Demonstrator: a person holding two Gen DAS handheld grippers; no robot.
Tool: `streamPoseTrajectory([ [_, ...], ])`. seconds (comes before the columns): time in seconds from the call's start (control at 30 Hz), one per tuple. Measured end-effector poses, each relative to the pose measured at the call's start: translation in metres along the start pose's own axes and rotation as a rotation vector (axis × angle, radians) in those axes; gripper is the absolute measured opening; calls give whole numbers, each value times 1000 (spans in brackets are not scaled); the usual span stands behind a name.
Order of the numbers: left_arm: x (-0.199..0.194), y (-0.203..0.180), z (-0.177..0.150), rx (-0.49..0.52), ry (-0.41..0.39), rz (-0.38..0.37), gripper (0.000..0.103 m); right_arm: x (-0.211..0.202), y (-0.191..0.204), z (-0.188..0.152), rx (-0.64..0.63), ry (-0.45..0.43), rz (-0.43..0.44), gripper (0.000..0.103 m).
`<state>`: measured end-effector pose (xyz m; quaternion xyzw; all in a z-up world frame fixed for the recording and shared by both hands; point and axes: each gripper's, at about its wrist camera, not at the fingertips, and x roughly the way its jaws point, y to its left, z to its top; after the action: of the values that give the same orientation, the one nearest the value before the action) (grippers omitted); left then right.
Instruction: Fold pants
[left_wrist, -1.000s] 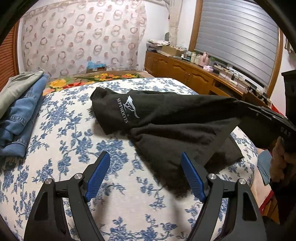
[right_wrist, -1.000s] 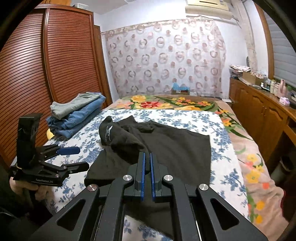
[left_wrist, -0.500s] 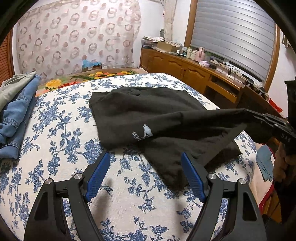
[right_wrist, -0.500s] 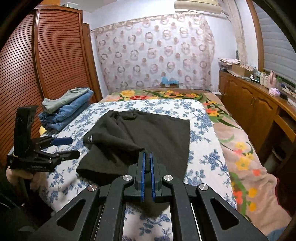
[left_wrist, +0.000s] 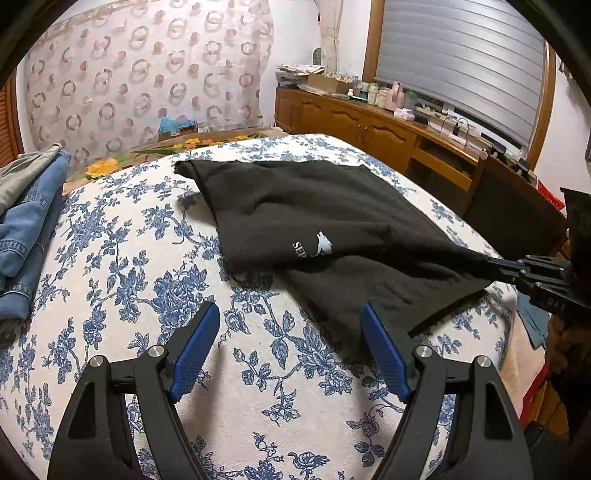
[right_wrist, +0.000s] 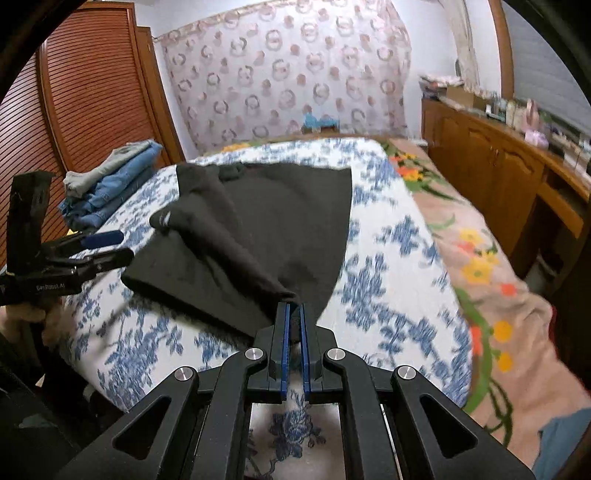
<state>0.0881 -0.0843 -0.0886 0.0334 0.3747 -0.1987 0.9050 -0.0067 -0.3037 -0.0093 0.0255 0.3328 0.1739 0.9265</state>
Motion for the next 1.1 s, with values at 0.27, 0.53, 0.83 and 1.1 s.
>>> streamPoseTrajectory([
  [0.27, 10, -4, -4, 20, 58, 42, 80, -1, -4, 4, 5, 12, 6, 5],
  [0.53, 3, 4, -6, 8, 35, 60, 80, -12, -7, 5, -19, -21, -20, 13],
  [0.83, -19, 20, 5, -34, -53, 83, 80, 0, 7, 31, -72, -50, 4, 31],
  [1.1, -33, 39, 9, -70, -94, 113, 80, 40, 39, 67, -136, -63, 82, 31],
])
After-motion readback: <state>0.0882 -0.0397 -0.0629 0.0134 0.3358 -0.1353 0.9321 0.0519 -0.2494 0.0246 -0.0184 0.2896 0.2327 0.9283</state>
